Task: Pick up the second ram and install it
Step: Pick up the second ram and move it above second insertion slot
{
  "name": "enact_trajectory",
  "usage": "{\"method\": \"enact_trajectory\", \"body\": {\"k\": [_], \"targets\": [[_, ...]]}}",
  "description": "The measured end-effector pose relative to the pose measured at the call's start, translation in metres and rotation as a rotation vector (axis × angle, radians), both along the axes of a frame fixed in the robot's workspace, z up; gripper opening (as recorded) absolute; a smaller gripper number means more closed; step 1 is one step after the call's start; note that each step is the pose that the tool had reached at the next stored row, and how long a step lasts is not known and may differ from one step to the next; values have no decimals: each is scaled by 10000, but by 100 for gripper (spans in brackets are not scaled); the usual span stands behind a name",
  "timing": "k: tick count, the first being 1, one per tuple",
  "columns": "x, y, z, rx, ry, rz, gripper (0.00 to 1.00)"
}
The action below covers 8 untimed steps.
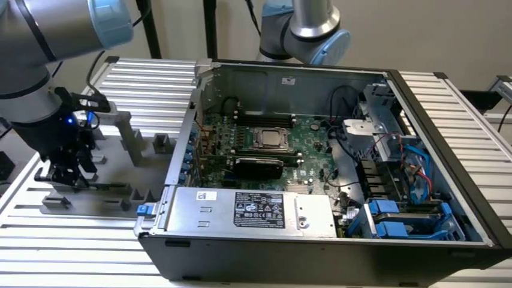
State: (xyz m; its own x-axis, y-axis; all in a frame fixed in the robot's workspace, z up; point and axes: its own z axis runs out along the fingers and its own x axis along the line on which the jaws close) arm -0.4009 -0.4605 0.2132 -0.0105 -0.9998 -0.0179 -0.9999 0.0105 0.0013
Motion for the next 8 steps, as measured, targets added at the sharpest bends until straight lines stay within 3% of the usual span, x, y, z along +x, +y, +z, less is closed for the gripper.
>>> {"method": "enact_trajectory", "body": {"k": [8], "targets": [[0,-17,-144,0,0,18,42]]}}
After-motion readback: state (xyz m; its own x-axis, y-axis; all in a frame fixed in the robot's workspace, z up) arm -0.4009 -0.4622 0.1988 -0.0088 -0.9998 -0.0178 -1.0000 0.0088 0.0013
